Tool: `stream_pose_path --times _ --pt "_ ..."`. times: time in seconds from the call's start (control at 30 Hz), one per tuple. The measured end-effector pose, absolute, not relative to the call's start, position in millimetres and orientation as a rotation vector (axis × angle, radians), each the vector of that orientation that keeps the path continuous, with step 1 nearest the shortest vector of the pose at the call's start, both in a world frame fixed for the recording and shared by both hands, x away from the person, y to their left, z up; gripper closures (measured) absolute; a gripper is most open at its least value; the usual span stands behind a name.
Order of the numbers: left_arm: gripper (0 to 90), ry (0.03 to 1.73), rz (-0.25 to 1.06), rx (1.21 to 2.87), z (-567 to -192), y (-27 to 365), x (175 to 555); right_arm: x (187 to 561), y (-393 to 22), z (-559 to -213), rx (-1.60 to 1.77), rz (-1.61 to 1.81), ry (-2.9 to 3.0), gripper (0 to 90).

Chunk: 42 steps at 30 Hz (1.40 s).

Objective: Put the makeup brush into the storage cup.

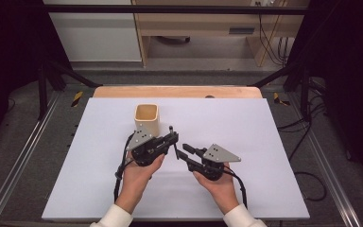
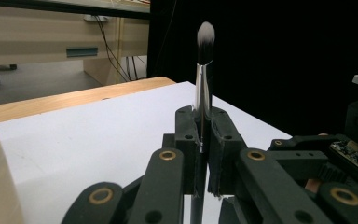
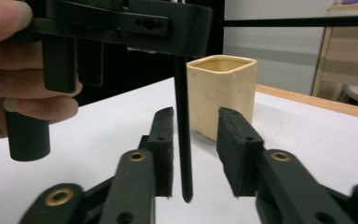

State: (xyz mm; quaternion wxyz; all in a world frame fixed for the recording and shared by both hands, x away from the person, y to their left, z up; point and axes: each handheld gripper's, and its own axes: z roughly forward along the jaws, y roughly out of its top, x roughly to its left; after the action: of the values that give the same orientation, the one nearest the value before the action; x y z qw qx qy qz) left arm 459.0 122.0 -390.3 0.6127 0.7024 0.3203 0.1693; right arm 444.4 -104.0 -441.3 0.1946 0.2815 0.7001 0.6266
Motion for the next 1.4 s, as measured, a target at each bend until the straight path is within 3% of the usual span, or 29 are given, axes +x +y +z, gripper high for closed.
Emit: stream_pose_path --times 0.27,0.37,0.57,0.77,1.4 --pt "83.6 0.743 0.454 1.624 -390 131 460 447 -102 -444 0.818 1.657 2.022 38.1" --pt "83.6 0.742 0.472 1.628 -389 135 462 446 -100 -445 0.829 1.593 2.047 25.1" --pt "83.6 0.748 0.507 1.627 -379 141 470 444 -103 -443 0.826 1.509 2.08 13.5" --pt "83.6 0.742 0.547 1.638 -364 148 473 444 -118 -441 0.839 1.462 2.088 6.6" --pt "83.5 0.773 0.607 1.594 -336 178 484 444 -145 -445 0.909 1.421 2.089 6.0"
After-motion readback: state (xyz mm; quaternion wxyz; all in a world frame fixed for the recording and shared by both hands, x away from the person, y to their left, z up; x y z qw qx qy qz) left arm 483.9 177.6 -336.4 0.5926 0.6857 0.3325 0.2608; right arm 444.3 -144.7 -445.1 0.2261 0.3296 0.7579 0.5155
